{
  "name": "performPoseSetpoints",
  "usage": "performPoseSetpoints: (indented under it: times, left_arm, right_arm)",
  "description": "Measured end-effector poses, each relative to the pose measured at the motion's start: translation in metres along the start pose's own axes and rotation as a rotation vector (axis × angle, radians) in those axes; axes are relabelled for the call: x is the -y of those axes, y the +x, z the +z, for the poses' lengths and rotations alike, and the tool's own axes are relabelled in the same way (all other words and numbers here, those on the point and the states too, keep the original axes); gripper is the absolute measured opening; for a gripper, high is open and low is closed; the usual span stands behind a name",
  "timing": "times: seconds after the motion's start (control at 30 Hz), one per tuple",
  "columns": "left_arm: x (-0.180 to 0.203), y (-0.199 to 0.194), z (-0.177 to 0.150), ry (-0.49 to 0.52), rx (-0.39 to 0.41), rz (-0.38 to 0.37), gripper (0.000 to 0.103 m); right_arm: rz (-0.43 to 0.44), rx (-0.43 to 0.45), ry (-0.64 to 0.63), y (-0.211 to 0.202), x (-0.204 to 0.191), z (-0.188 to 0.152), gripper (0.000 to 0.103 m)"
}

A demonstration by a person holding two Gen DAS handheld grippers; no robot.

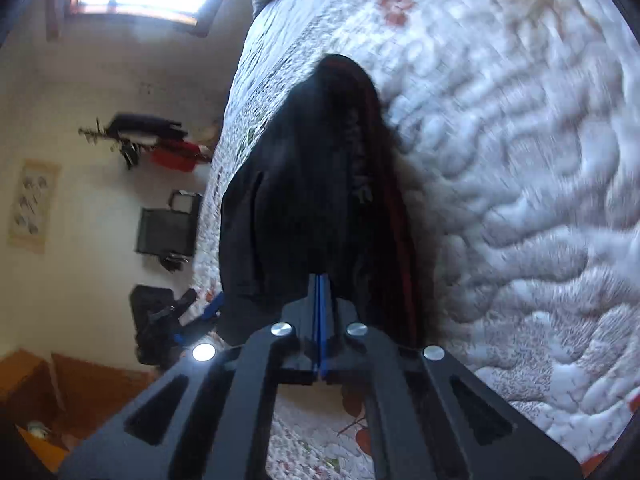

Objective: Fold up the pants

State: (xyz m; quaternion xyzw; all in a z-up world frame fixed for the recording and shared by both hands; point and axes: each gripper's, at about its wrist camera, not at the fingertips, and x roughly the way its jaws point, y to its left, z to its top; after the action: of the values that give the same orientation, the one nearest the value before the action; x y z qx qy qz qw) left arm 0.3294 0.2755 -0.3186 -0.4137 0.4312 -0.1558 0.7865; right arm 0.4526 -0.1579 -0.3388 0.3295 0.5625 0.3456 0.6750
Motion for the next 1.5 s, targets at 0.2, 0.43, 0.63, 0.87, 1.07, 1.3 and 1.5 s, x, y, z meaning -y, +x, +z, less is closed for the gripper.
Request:
performPoseSetpoints:
  times: [0.2, 0.43, 0.63, 0.87, 1.07, 1.3, 1.5]
  left_arm:
    - [0.0, -0.014, -0.002, -0.046, 0.0, 0.0, 0.055]
    - [0.031, -0.087, -0.058, 0.021, 0.068, 0.146, 0.086]
    - [0.087, -0.148, -0.134, 0.16, 0.122, 0.338, 0.099]
    - [0.147, -0.209, -0.206, 0.266, 0.22, 0.557, 0.099]
    - [0.208, -0.251, -0.255, 0.357, 0.308, 0.661, 0.099]
    - [0.271, -0.29, -0.296, 0.441, 0.407, 0.702, 0.099]
    - [0.309, -0.312, -0.328, 0.49, 0.473, 0.722, 0.099]
  right_arm:
    - [0.045, 0.061, 0.077, -0.021, 0.0, -0.01, 0.0]
    - [-0.067, 0.169, 0.023, -0.095, -0.045, -0.068, 0.048]
    - [-0.2, 0.328, -0.059, -0.161, -0.096, -0.163, 0.091]
    - [-0.372, 0.434, -0.081, -0.208, -0.141, -0.257, 0.096]
    - [-0.53, 0.55, -0.197, -0.232, -0.204, -0.323, 0.098]
    - [-0.571, 0.552, -0.425, -0.24, -0.277, -0.377, 0.099]
    - [-0.608, 0.55, -0.551, -0.245, -0.32, -0.415, 0.099]
